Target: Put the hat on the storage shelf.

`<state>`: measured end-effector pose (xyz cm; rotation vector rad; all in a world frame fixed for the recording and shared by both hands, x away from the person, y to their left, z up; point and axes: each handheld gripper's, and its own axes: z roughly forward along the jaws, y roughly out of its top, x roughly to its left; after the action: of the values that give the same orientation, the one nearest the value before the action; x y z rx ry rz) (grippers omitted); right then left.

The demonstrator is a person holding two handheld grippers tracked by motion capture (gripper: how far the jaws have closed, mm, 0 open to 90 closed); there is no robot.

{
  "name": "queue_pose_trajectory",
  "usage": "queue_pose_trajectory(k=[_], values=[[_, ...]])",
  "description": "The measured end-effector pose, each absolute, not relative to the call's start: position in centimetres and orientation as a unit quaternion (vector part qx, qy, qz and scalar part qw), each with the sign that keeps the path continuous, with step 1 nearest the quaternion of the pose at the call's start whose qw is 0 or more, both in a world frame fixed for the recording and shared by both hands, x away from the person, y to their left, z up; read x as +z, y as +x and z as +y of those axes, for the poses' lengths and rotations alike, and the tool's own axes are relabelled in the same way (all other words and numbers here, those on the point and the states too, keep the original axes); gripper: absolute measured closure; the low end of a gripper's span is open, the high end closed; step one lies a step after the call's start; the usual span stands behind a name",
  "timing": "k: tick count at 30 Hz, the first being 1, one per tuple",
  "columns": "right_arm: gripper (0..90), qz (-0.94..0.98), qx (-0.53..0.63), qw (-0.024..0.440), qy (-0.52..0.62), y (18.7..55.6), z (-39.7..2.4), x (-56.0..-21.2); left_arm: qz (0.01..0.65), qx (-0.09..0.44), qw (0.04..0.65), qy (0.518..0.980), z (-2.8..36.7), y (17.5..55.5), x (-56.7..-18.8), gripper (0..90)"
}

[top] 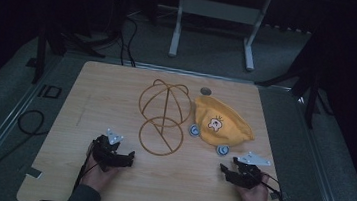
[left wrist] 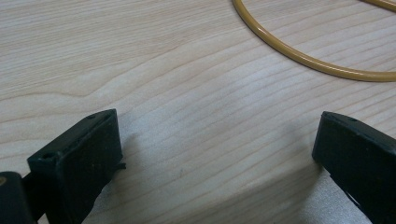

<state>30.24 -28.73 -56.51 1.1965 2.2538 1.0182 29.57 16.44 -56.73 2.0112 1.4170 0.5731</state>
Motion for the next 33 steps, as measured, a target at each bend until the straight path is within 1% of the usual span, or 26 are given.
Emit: queue_pose_trajectory(k=[4,9,10,11,13,14,15,16,17,18,19,20,24,26,33], values=[[38.3,0.802,0.362,0.197,0.433,30.1,-28.4,-56.5,0.534,0.216,0.304,0.759,16.5,29.7,-56.7,1.4],[43.6,0.813,0.347,0.188,0.427,30.3,-27.8,-56.1,0.533,0.216,0.304,0.759,16.5,29.8,-56.7,1.4],[47.3,0.818,0.346,0.184,0.422,30.3,-27.7,-56.0,0.533,0.216,0.304,0.759,16.5,29.8,-56.7,1.5],[57.2,0.828,0.338,0.173,0.413,30.4,-27.4,-55.7,0.533,0.216,0.304,0.759,16.4,29.8,-56.7,1.5],[65.2,0.842,0.331,0.169,0.390,30.5,-27.0,-55.4,0.533,0.215,0.304,0.760,16.4,29.8,-56.7,1.5],[71.7,0.849,0.325,0.171,0.379,30.5,-26.8,-55.3,0.533,0.215,0.304,0.760,16.4,29.8,-56.7,1.5],[71.7,0.849,0.325,0.171,0.379,30.5,-26.8,-55.3,0.533,0.215,0.304,0.760,16.4,29.8,-56.7,1.5],[75.7,0.858,0.317,0.175,0.364,30.6,-26.6,-55.2,0.532,0.215,0.304,0.760,16.4,29.8,-56.7,1.5],[77.7,0.866,0.305,0.184,0.351,30.6,-26.4,-55.0,0.531,0.215,0.303,0.761,16.4,29.8,-56.7,1.5],[78.9,0.876,0.284,0.205,0.332,30.8,-25.8,-54.8,0.531,0.214,0.304,0.762,16.4,29.8,-56.7,1.5],[78.9,0.876,0.284,0.205,0.332,30.8,-25.8,-54.8,0.531,0.214,0.304,0.762,16.4,29.8,-56.7,1.5],[78.3,0.876,0.281,0.224,0.321,31.1,-25.6,-54.3,0.530,0.214,0.304,0.762,16.3,29.8,-56.7,1.5],[75.8,0.870,0.287,0.242,0.320,31.9,-25.6,-53.6,0.526,0.213,0.305,0.765,16.3,29.8,-56.7,1.5],[71.9,0.869,0.288,0.254,0.311,32.5,-25.5,-53.1,0.525,0.213,0.306,0.765,16.2,29.8,-56.7,1.5],[67.4,0.879,0.278,0.242,0.302,33.9,-24.7,-53.7,0.520,0.211,0.307,0.769,16.1,29.8,-56.7,1.5]])
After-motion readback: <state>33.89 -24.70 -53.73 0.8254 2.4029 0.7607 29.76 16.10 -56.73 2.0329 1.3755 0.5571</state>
